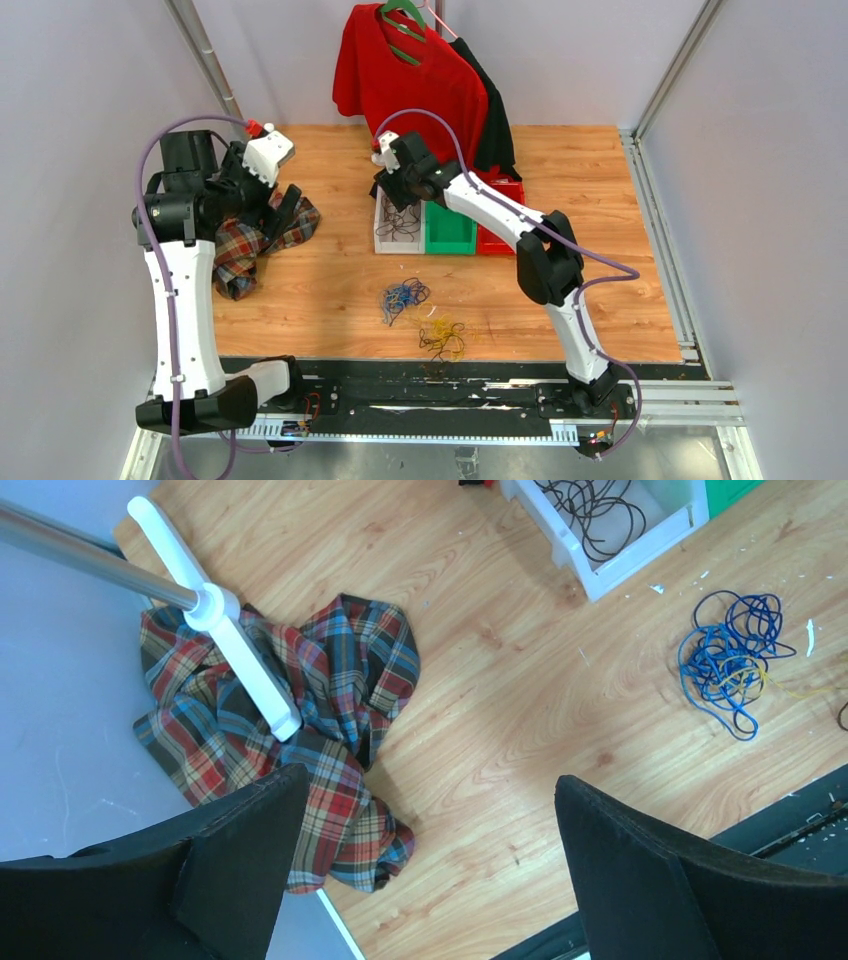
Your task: Untangle the cables
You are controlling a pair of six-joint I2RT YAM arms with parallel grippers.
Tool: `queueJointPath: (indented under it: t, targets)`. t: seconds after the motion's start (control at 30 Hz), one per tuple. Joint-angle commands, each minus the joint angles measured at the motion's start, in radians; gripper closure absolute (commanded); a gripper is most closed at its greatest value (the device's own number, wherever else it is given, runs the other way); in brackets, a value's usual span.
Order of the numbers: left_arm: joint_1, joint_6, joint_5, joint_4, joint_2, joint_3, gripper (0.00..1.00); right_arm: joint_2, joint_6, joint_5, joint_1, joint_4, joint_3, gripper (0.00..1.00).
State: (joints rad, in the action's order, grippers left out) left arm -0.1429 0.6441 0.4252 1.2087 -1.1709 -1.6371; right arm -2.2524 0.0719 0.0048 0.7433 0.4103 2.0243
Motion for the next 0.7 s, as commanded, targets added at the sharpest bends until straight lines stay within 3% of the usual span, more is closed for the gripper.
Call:
queueJointPath:
  t: [0.0, 0.27, 0.53, 0.67]
  targets:
    - [-0.009, 0.014, 0.004, 0.013, 0.025, 0.022, 0.02, 0.082, 0.025, 0.029, 0.010, 0.082, 0.003, 0.42]
    - [-0.009, 0.005, 0.041, 0.027, 0.039, 0.059, 0.02, 0.245, -0.036, 0.074, 0.036, 0.114, -0.133, 0.36]
    - [-0.010, 0.017, 0.139, 0.045, 0.059, 0.141, 0.02, 0.549, -0.274, 0.101, 0.148, 0.109, -0.576, 0.36]
    - [-0.010, 0.026, 0.201, 0.046, 0.073, 0.194, 0.02, 0.644, -0.313, 0.083, 0.222, 0.078, -0.750, 0.36]
